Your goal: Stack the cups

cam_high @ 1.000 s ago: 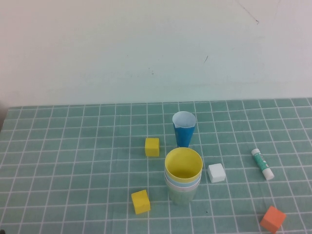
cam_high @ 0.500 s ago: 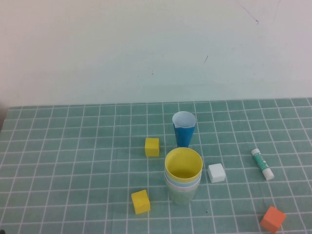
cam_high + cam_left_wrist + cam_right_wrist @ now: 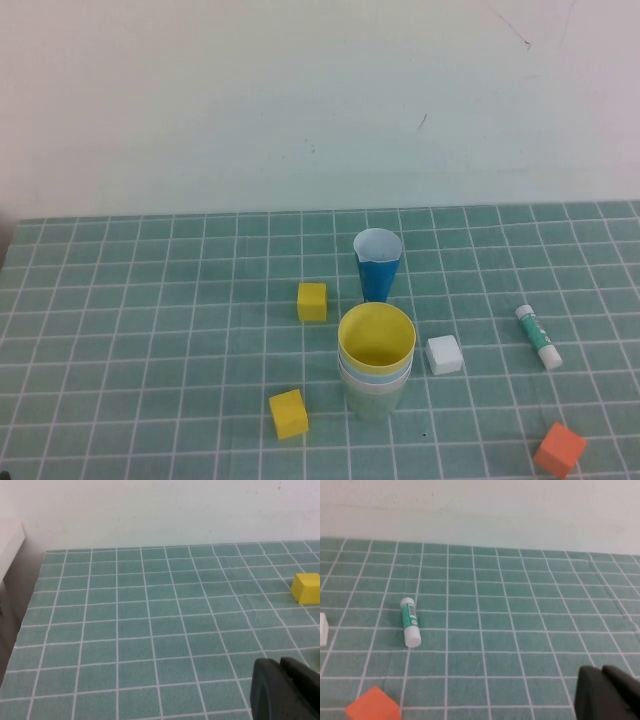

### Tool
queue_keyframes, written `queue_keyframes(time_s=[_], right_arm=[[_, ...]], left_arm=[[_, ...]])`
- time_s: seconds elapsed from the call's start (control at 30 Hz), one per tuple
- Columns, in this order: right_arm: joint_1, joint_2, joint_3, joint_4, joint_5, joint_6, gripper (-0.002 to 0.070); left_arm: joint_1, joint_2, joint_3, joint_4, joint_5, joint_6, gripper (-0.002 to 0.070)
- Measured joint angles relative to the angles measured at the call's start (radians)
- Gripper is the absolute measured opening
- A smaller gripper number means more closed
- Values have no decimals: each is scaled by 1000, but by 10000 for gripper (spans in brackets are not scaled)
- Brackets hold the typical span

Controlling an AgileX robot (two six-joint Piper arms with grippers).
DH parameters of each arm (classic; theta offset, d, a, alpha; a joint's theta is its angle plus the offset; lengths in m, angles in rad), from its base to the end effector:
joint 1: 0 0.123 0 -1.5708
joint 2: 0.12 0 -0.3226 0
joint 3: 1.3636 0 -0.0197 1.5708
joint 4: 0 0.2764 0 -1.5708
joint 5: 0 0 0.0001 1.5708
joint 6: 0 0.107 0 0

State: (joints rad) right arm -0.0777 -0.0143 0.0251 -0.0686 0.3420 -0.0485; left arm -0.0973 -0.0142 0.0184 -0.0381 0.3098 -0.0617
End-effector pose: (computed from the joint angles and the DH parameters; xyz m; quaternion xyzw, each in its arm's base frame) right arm 0.0561 -0.0068 0.1697 -0.0071 0.7942 -0.0670 0.6039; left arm 0.0569 -0.0068 0.1755 0.0033 0.7825 -0.0652 0.6192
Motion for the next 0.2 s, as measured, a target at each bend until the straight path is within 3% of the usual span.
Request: queue_keyframes(time_s=[0.2], right_arm=[[0,0,0,0,3,0,-1]], left_arm=[[0,0,0,0,0,0,-2]])
